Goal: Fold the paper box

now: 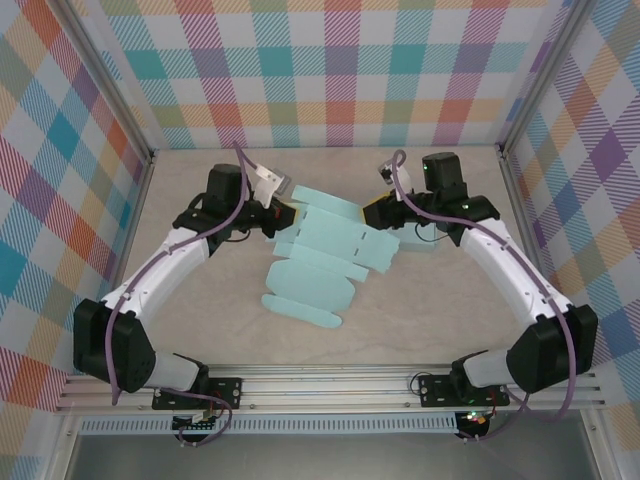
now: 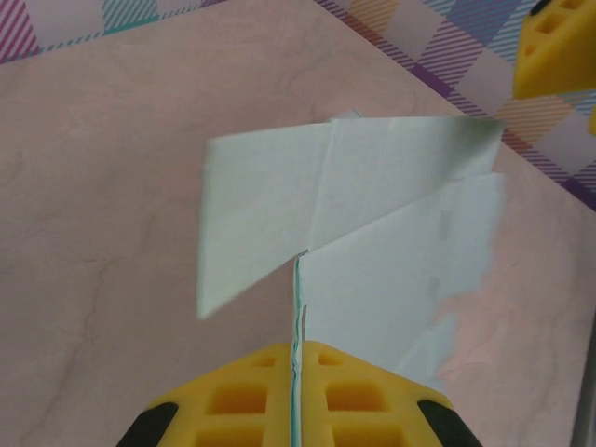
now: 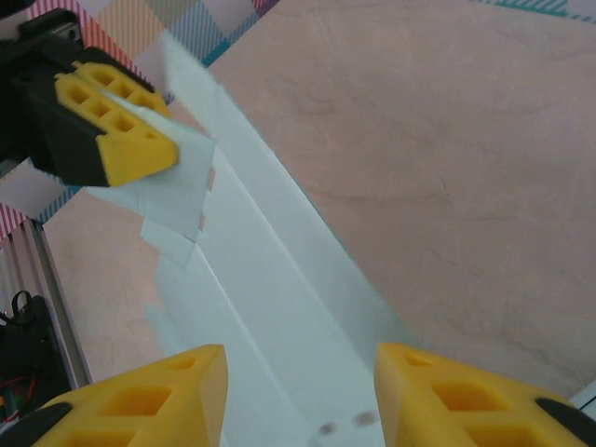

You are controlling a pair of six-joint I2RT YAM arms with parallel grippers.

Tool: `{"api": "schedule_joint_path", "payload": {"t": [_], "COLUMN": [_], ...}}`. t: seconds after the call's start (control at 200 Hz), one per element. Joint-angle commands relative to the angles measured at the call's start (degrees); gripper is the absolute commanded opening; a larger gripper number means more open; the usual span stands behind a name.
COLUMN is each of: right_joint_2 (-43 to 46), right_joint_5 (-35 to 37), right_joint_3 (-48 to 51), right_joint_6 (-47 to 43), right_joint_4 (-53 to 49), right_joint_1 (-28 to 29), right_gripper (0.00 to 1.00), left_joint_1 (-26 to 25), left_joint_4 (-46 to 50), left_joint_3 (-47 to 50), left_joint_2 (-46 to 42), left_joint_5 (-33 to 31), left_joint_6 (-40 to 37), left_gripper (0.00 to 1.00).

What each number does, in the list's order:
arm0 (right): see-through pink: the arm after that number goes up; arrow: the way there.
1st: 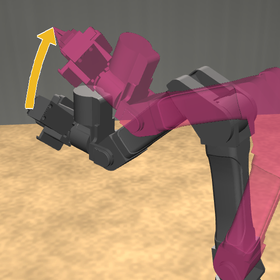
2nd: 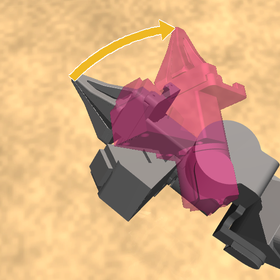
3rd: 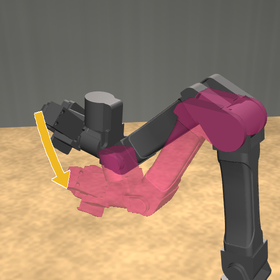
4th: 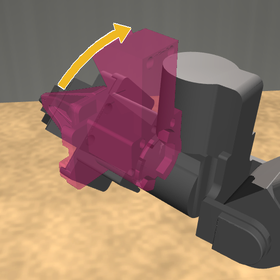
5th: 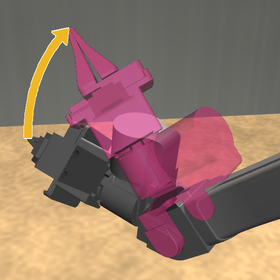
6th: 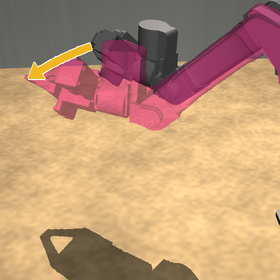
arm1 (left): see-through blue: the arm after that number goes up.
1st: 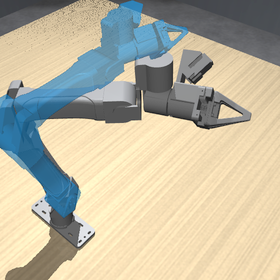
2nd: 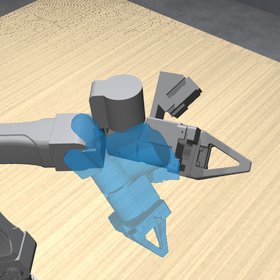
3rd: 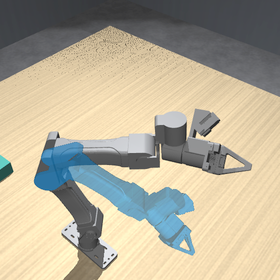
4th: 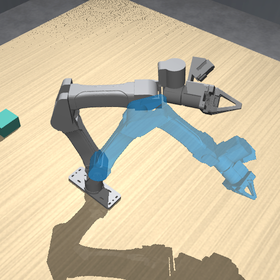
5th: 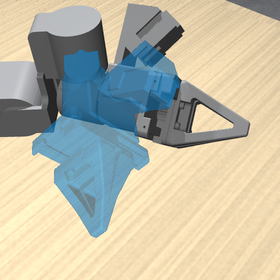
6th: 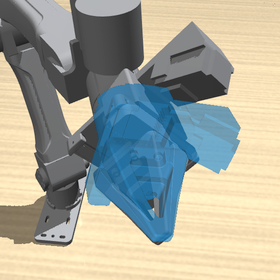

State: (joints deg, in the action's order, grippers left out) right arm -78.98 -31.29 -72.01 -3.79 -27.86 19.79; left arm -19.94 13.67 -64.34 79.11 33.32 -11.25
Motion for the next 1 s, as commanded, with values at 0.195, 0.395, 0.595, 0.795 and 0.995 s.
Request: {"api": "schedule_joint_path", "payload": {"t": [0.195,0.395,0.595,0.795,0.995], "right_joint_2": [-8.88,-12.76,-13.3,-13.17,-14.14], "right_joint_5": [-6.11,-1.67,2.04,-0.48,-1.98], "right_joint_3": [-8.06,-10.52,-8.8,-6.99,-5.48], "right_joint_6": [-1.39,-7.68,-12.81,-14.8,-15.25], "right_joint_4": [1.72,2.73,6.01,6.41,6.01], "right_joint_1": [0.02,0.75,1.74,2.01,2.18], "right_gripper": [0.53,0.59,0.73,0.71,0.65], "left_joint_1": [0.61,0.63,0.87,1.09,1.39], "left_joint_4": [-13.49,-12.31,-9.68,-10.14,-10.22], "left_joint_3": [5.12,4.62,3.69,3.04,2.2], "left_joint_2": [-2.49,-2.07,-1.11,0.05,1.0], "left_joint_5": [1.68,3.19,5.72,6.14,6.91], "left_joint_6": [-11.41,-13.74,-15.64,-15.23,-14.77], "left_gripper": [0.0,0.0,0.0,0.0,0.0]}}
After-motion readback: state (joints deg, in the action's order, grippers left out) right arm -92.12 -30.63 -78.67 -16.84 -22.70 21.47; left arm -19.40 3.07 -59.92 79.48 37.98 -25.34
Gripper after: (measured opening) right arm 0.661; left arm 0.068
